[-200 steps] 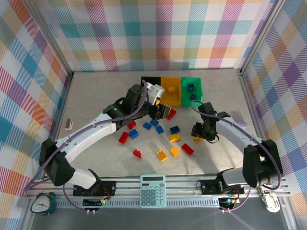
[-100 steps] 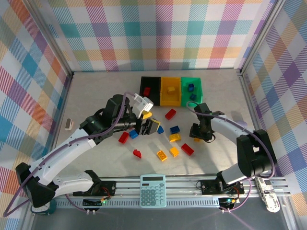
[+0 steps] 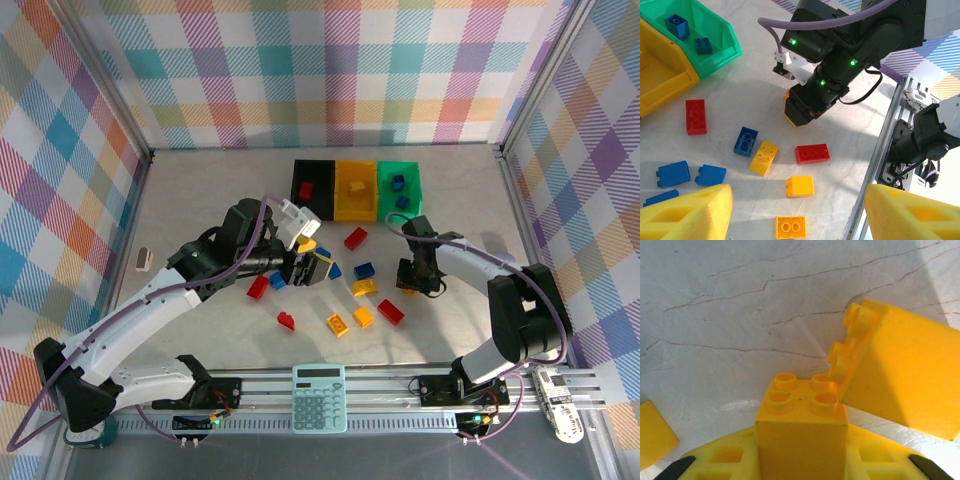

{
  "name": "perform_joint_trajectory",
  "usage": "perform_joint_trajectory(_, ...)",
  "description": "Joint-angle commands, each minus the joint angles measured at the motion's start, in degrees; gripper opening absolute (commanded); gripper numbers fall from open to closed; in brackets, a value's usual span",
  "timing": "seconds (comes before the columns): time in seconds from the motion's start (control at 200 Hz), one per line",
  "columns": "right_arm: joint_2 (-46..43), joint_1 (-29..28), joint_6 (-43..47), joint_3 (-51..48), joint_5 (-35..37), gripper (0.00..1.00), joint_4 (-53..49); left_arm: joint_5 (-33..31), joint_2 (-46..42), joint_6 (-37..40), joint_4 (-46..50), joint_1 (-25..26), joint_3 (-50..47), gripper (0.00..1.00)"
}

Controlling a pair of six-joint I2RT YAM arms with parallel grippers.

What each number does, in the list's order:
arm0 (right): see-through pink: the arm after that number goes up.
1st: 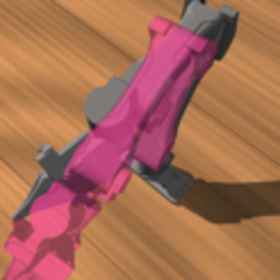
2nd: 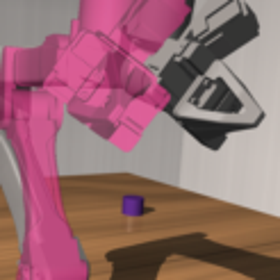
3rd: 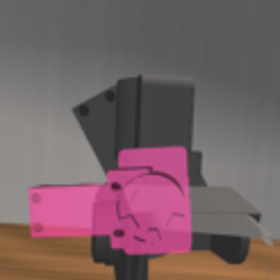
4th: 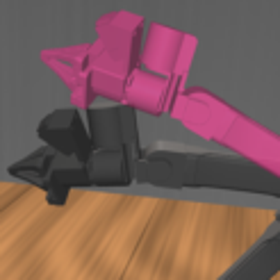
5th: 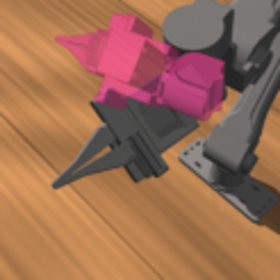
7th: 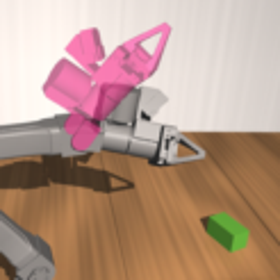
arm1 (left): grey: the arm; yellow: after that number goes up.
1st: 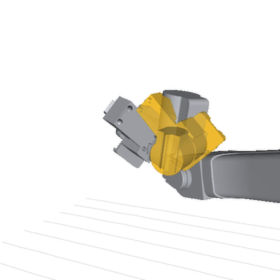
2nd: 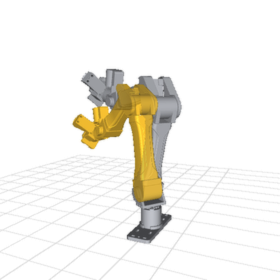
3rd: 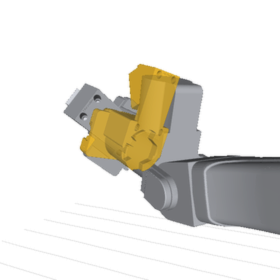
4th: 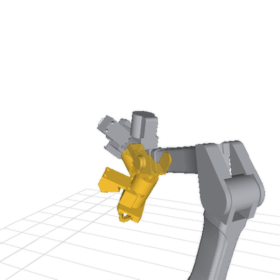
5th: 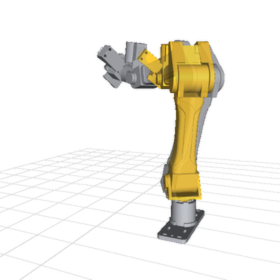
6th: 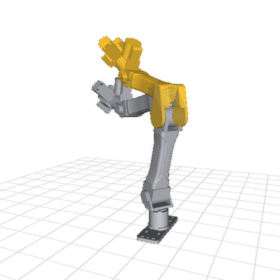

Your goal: Sort the legos into containers by color

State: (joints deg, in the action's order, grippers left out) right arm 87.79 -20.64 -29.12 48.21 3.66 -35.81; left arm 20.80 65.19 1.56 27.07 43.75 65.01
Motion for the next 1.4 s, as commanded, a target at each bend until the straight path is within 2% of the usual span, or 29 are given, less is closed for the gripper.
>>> perform_joint_trajectory(0.0,-0.3,-0.7,1.1,0.9,-0.8,0.23,-0.3,-0.9,0.4,0.5,0.3,0.3,-0.2,0.7)
perform_joint_trajectory(0.4,-5.1,-1.3,5.5,12.4,-2.1,0.21,-2.8,-2.0,0.1,-2.9,-1.7,0.3,-1.5,0.69)
perform_joint_trajectory(0.495,-3.6,-1.3,7.7,17.4,-2.7,0.21,-2.5,0.2,0.1,-5.8,-4.8,0.3,-3.7,0.69)
perform_joint_trajectory(0.82,9.0,-1.3,13.7,33.4,-4.0,0.21,3.7,-1.7,-2.3,-10.2,-6.9,1.1,-9.2,0.69)
perform_joint_trajectory(1.01,18.0,-1.3,15.1,41.3,-5.8,0.22,8.7,-3.0,-3.8,-11.1,-4.5,1.1,-10.4,0.68)
perform_joint_trajectory(1.18,26.1,-1.2,15.9,50.0,-6.2,0.23,7.7,-5.1,-6.0,-11.1,-2.8,1.1,-11.0,0.68)
perform_joint_trajectory(1.395,33.2,-1.3,16.3,58.7,-7.5,0.29,5.3,-5.9,-6.4,-11.0,-1.5,1.1,-11.4,0.68)
